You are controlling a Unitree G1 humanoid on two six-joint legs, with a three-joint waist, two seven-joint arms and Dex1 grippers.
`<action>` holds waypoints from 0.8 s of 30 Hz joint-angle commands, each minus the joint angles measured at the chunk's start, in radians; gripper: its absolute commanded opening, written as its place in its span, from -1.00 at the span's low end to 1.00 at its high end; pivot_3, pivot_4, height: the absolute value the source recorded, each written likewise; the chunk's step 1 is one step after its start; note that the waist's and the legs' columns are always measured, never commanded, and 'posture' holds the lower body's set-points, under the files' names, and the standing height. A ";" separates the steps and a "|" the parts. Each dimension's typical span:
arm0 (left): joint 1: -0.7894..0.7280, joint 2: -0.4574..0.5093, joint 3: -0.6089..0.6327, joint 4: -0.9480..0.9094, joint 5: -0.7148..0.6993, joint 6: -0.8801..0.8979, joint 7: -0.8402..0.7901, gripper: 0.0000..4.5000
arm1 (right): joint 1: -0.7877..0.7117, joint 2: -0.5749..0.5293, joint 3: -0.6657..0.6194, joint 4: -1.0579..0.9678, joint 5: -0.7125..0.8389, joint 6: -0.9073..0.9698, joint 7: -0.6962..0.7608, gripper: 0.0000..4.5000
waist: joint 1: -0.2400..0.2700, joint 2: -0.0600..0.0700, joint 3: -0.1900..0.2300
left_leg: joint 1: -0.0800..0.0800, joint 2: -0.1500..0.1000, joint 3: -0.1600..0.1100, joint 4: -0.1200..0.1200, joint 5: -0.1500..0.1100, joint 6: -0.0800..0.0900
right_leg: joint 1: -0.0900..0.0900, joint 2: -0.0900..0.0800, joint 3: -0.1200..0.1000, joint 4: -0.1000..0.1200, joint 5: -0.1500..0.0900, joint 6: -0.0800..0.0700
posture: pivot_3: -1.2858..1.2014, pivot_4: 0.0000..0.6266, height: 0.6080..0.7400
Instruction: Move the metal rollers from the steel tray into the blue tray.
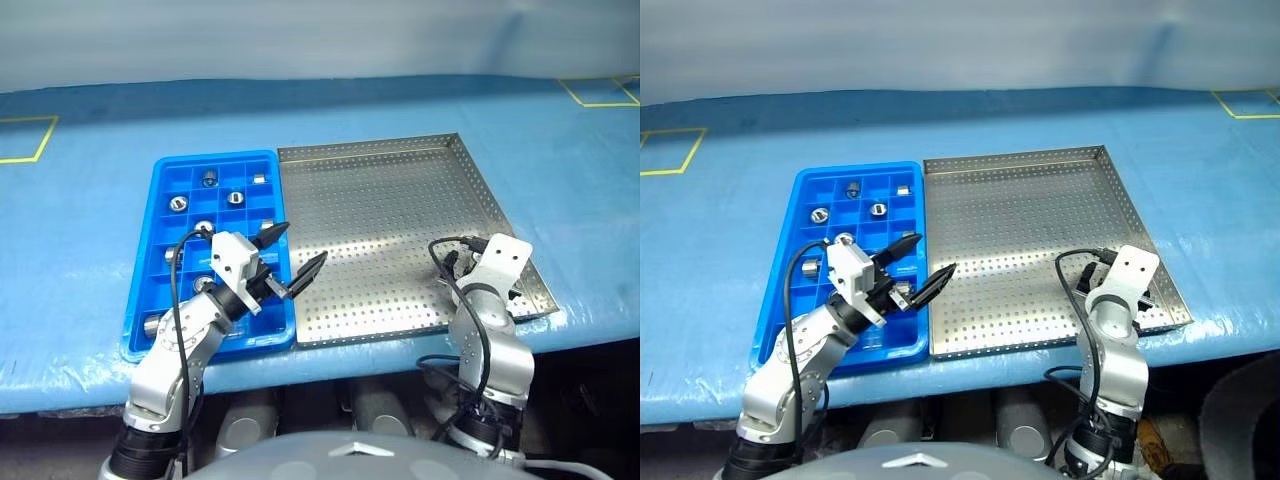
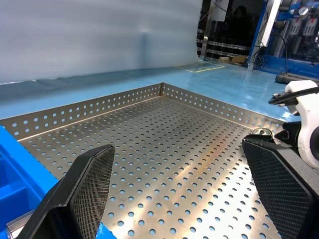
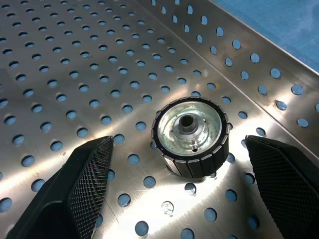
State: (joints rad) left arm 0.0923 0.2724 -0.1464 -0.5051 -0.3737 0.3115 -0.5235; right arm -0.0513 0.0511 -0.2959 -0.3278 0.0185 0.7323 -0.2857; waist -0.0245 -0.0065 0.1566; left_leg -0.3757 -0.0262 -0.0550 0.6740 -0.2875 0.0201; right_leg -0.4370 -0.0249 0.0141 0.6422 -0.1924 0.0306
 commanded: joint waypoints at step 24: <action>0.029 -0.013 0.123 -0.045 -0.024 -0.055 0.072 1.00 | -0.144 -0.073 0.258 -0.182 0.084 0.134 0.224 -0.20 | -0.002 0.002 0.001 | 0.001 0.001 0.001 0.000 0.000 0.000 | 0.000 0.001 0.000 0.001 0.001 -0.001 | 0.11 -0.52 1.00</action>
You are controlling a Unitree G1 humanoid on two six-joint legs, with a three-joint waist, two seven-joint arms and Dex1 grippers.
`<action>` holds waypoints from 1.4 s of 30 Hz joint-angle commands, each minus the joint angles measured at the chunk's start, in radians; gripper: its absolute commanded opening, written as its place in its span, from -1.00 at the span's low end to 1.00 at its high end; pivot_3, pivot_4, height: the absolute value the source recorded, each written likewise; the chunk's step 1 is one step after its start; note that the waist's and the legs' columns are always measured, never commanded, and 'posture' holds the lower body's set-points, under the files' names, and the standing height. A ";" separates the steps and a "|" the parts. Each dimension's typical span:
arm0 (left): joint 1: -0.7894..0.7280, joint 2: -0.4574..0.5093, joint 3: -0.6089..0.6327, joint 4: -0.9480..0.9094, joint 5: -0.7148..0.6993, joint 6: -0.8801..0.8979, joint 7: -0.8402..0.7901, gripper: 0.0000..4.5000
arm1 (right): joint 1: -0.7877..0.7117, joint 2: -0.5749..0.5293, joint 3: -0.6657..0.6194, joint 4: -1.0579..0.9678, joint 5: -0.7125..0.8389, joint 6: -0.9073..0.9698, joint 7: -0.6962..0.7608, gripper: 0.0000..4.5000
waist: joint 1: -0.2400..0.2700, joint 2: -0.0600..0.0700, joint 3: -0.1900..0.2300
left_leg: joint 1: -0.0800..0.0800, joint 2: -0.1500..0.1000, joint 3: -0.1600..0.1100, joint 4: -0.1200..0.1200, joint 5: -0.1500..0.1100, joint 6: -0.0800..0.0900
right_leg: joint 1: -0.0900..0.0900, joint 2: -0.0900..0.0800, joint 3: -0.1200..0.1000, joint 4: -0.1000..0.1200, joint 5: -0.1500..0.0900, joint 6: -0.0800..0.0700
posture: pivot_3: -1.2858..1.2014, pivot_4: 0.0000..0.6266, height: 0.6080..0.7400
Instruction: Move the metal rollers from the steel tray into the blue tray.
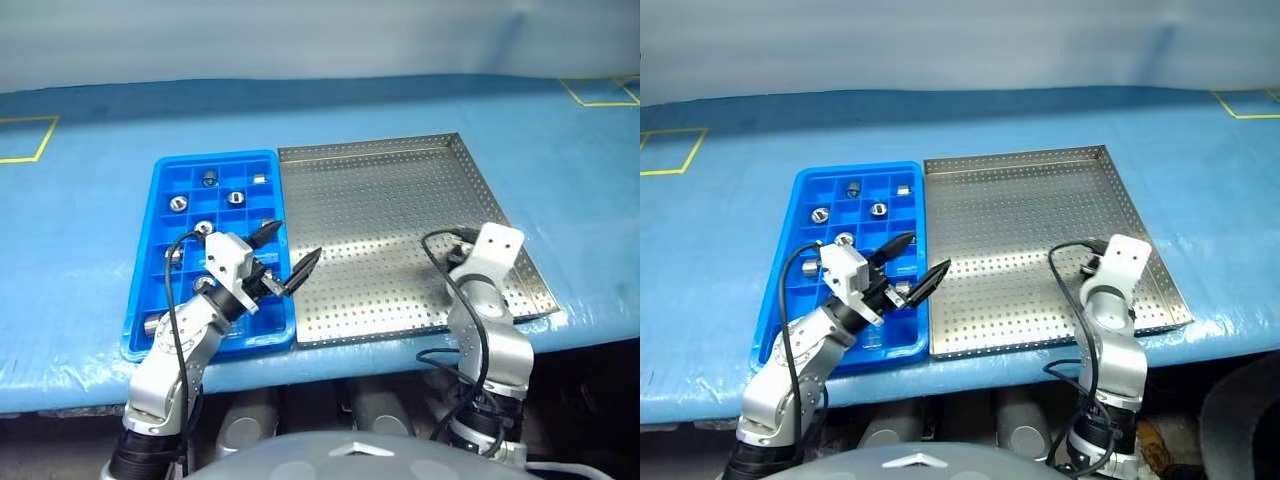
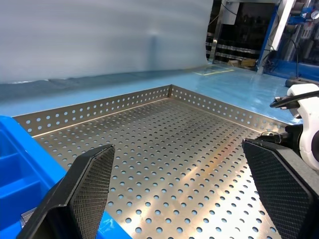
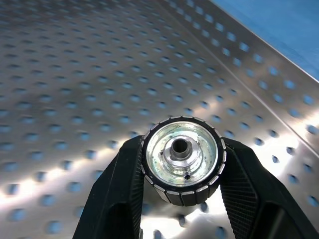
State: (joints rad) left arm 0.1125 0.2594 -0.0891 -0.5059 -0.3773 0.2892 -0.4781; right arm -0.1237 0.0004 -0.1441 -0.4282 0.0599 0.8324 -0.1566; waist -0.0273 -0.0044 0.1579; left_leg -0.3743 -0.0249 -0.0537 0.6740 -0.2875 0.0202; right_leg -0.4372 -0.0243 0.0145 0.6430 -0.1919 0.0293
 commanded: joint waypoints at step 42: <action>0.290 0.031 0.241 -0.256 -0.033 -0.065 0.114 1.00 | -0.259 -0.180 0.751 0.025 0.298 0.195 0.707 -0.20 | 0.177 -0.002 0.000 | -0.002 -0.002 -0.015 -0.007 -0.001 -0.002 | 0.006 -0.002 -0.013 -0.015 -0.002 0.001 | 0.33 -0.52 1.00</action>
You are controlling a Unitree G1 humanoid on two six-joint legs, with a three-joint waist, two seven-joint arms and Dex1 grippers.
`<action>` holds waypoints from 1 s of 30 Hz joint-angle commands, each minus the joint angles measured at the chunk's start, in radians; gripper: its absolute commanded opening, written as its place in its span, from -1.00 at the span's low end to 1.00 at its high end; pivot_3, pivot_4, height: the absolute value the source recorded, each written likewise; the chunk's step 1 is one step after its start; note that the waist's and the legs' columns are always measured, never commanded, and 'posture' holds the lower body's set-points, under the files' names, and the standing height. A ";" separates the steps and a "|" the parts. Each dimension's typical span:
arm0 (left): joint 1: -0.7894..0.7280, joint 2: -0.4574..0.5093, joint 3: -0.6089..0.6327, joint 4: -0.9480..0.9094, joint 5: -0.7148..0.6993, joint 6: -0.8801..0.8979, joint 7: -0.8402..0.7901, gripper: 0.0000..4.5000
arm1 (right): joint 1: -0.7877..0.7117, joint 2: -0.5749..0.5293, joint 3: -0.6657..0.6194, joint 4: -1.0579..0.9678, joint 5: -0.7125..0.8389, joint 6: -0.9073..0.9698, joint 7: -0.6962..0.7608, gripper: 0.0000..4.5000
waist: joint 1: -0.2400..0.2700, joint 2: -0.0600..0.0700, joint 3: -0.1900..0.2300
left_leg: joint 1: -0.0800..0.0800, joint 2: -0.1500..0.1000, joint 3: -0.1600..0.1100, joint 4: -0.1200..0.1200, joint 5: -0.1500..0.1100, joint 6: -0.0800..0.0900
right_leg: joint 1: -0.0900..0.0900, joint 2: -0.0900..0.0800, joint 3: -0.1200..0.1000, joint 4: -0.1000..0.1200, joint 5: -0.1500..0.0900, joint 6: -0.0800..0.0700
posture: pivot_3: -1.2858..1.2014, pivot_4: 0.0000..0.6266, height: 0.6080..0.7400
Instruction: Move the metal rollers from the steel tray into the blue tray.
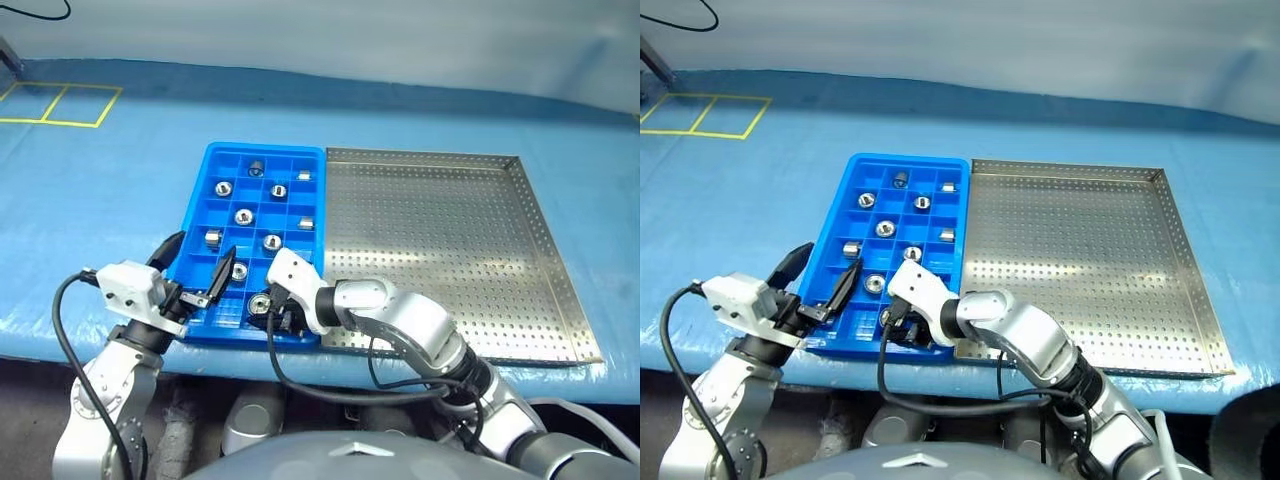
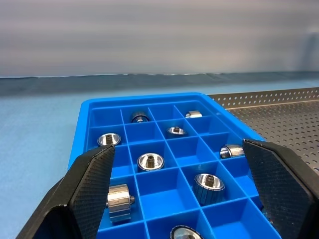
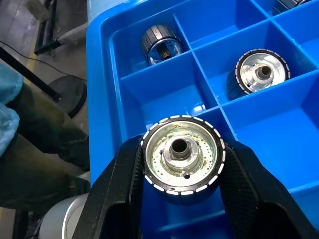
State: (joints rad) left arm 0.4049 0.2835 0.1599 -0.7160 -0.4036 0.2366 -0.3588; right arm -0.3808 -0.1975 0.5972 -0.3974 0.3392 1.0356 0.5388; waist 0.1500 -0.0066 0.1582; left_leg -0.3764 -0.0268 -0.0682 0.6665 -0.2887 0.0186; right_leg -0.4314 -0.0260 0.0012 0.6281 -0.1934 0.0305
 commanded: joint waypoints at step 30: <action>-0.340 -0.120 -0.022 0.179 0.205 -0.070 0.243 1.00 | 0.200 -0.028 -0.634 -0.264 0.119 -0.104 -0.173 0.46 | -0.022 0.000 -0.001 | 0.000 0.000 -0.007 -0.003 0.006 -0.006 | 0.002 0.001 -0.005 0.000 0.007 -0.006 | 0.23 -0.52 1.00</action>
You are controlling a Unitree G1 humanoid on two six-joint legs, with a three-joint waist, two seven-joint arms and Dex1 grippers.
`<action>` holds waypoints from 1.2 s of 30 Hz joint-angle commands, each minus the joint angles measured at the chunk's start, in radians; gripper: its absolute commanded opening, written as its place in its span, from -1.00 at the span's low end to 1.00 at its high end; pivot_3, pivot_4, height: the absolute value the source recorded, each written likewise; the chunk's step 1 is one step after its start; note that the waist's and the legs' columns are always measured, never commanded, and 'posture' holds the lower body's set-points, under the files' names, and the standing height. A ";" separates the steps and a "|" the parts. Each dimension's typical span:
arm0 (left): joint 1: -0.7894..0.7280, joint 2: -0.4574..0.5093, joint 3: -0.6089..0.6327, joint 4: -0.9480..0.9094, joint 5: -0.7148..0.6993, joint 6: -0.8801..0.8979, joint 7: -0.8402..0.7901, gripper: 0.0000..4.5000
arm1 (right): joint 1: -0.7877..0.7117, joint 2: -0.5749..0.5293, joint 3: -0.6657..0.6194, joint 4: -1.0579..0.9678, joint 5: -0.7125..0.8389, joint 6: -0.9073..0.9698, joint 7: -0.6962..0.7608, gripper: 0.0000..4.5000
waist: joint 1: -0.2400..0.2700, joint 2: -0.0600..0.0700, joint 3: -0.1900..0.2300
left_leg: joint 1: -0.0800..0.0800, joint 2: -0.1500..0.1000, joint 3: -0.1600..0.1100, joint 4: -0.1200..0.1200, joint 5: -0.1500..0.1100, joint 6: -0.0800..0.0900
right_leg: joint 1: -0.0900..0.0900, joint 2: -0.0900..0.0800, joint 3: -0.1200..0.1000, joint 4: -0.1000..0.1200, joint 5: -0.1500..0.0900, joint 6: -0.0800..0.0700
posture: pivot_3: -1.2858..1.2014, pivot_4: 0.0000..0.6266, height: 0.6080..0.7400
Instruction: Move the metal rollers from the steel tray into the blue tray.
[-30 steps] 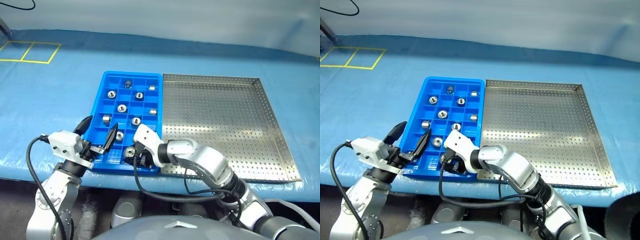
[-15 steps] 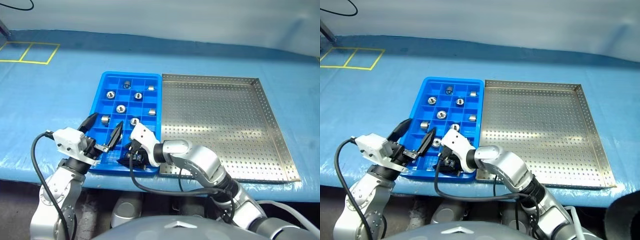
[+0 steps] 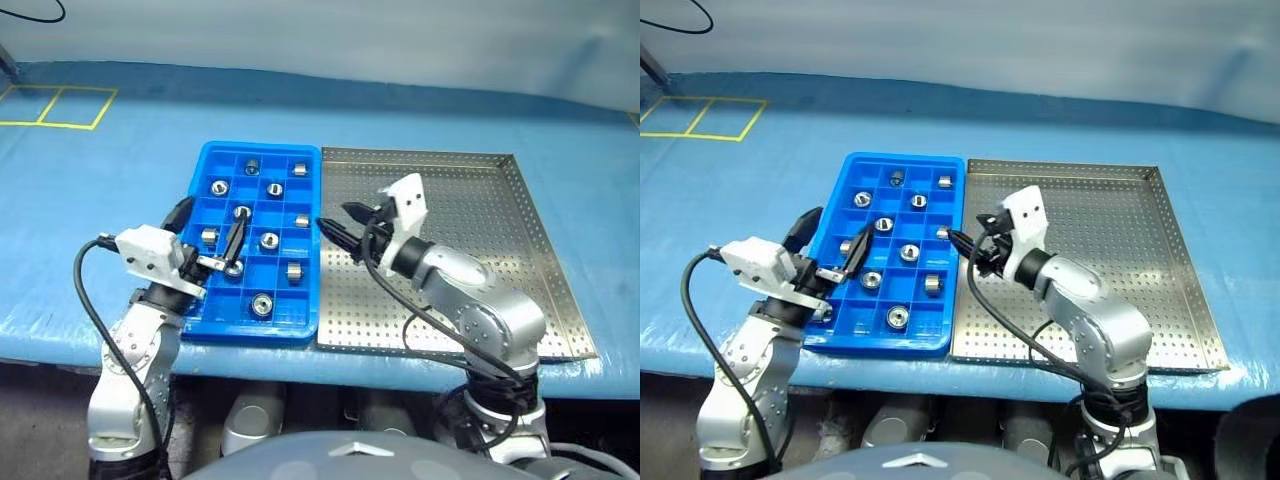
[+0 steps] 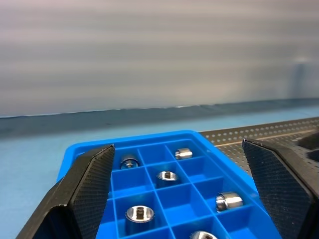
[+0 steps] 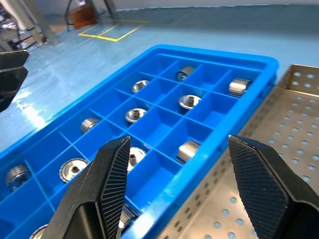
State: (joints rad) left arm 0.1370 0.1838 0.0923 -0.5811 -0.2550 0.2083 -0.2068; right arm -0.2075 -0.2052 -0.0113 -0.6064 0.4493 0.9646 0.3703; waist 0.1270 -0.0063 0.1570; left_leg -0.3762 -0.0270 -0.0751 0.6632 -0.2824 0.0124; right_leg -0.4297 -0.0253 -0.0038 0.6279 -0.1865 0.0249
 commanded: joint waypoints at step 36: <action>0.092 0.369 0.130 -0.073 -0.226 0.190 -0.339 1.00 | 0.230 -0.230 0.011 -0.236 -0.006 -0.054 -0.058 0.46 | -0.055 -0.001 0.001 | 0.001 0.001 0.000 0.001 0.000 0.001 | 0.001 -0.001 0.000 0.001 -0.007 -0.001 | 0.15 -0.52 1.00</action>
State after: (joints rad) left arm 0.2286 0.5550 0.2227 -0.6149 -0.4789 0.4079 -0.5476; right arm 0.0168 -0.4296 0.0211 -0.8001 0.4426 0.9215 0.3213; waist 0.0718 -0.0074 0.1576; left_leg -0.3753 -0.0263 -0.0749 0.6644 -0.2827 0.0129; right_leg -0.4286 -0.0263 -0.0041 0.6289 -0.1933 0.0240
